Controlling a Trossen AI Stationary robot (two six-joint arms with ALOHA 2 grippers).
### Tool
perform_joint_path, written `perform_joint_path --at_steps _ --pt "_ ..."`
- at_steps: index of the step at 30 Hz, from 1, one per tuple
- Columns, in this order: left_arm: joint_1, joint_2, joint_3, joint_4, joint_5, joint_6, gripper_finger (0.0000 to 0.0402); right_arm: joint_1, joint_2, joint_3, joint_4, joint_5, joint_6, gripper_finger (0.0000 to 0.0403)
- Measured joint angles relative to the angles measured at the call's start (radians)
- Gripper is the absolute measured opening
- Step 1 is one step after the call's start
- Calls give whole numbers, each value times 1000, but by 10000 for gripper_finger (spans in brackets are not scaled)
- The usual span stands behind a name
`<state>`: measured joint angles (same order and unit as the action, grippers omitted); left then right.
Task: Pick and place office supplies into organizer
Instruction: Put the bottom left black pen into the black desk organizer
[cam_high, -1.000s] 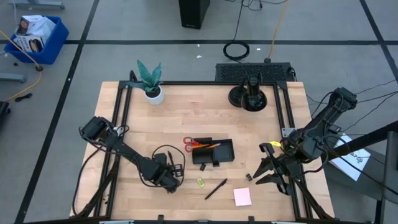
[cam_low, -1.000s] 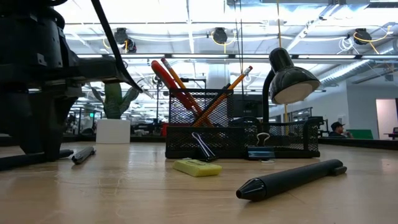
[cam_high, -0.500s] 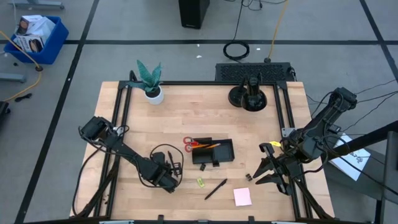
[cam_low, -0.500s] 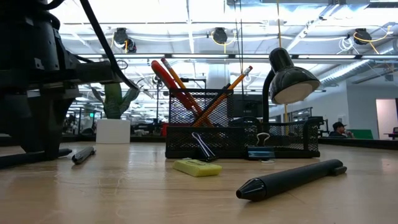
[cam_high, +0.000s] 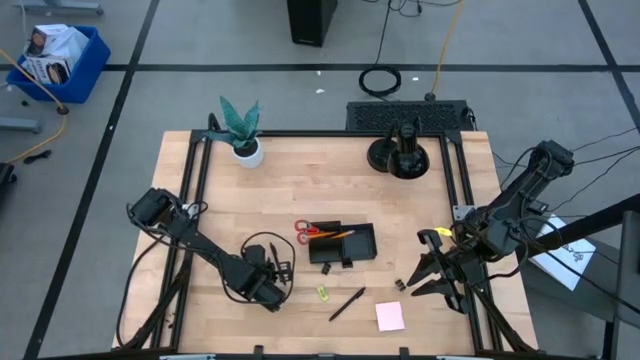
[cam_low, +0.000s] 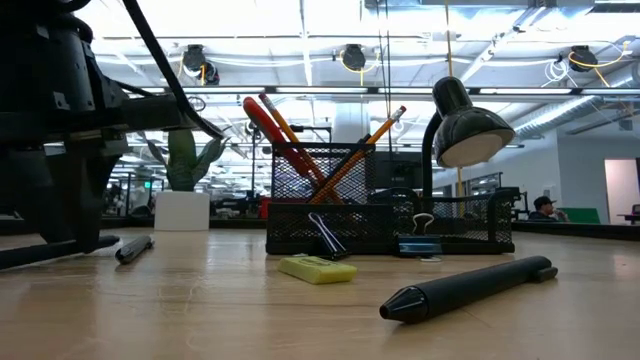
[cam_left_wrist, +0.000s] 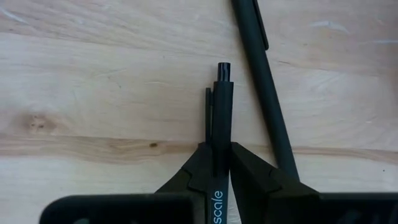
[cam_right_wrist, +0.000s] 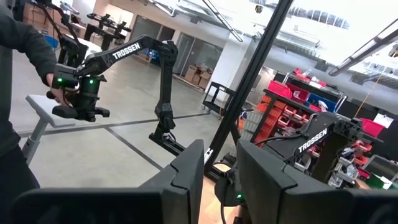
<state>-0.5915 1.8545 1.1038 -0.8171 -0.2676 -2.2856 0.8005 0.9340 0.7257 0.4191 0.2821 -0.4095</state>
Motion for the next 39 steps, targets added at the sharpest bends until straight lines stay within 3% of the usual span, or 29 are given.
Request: perform_joint_path --at_steps 7,19,39 --pt "-6 -33 2 -20 -37 2 47 0 0 0 1 0 0 89" --pt "-61 -219 2 -150 -233 -46 47 0 1 0 26 0 2 89" --pt "-105 -432 3 -172 -507 167 47 0 0 0 94 4 2 89"
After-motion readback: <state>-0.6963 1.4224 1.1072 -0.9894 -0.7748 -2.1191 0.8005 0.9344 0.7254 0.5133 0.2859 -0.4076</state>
